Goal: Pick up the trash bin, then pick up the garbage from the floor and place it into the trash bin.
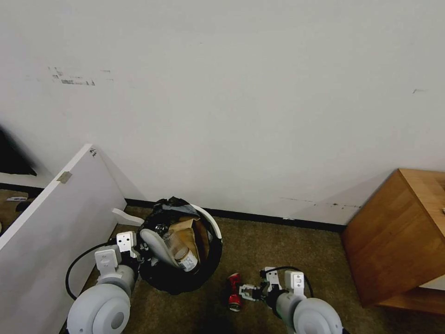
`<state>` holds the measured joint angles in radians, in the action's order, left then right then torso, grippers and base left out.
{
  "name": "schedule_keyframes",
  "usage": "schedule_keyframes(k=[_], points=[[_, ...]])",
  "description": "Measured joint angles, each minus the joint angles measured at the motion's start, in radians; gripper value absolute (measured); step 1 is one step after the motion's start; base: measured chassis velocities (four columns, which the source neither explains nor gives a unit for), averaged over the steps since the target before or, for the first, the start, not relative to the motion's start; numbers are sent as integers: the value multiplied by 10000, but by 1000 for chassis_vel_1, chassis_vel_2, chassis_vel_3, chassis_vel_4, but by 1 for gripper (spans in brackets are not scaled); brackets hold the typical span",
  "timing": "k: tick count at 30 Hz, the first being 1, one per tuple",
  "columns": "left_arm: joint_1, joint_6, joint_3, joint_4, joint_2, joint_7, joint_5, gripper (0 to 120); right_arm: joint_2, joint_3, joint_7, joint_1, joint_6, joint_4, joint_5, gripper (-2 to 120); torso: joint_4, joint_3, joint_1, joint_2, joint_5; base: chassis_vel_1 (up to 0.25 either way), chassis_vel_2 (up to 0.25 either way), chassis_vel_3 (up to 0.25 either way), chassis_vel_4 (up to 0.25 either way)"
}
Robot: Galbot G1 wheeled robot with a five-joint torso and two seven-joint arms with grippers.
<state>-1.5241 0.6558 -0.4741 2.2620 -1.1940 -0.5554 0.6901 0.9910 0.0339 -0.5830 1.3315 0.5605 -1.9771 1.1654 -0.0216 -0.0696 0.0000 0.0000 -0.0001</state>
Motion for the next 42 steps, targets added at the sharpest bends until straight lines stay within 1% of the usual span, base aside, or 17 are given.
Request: schedule_keyframes(k=[2, 4, 8, 13, 20, 23, 33, 42], points=[[-12, -9, 9, 5, -12, 10, -21, 0, 109, 107, -356, -157, 89, 160, 257, 100, 0, 0, 0, 0, 0, 0, 0, 0, 0], [-14, -14, 17, 18, -12, 13, -24, 0, 173, 158, -454, -265, 96, 284, 362, 100, 0, 0, 0, 0, 1, 0, 0, 0, 0], [-8, -20, 34, 30, -11, 15, -24, 0, 279, 228, -505, -445, 96, 459, 493, 100, 0, 0, 0, 0, 0, 0, 0, 0, 0], [-6, -36, 49, 47, -7, 23, -24, 0, 656, 446, -528, -1115, 82, 973, 603, 100, 1, 0, 1, 0, 0, 0, 0, 0, 0], [-14, -52, 49, 76, -17, 33, -24, 0, 971, 718, -533, -1666, 61, 1378, 631, 100, 0, 0, 0, 0, 0, 0, 0, 0, 0], [-26, -63, 49, 91, -27, 41, -22, 0, 1304, 871, -533, -1862, 40, 1742, 569, 100, 1, -1, 0, 0, 0, 0, 0, 0, 0], [12, -81, 43, 101, 23, 45, 43, 0, 1855, 886, -472, -1721, -81, 2496, 157, 100, 0, 1, 0, 0, 0, 0, 0, 0, 0], [26, -86, 87, 94, 23, 47, 49, 0, 2057, 795, -442, -1671, -228, 2800, -148, 100, 0, 1, 0, 0, 0, 0, 0, 0, 0]])
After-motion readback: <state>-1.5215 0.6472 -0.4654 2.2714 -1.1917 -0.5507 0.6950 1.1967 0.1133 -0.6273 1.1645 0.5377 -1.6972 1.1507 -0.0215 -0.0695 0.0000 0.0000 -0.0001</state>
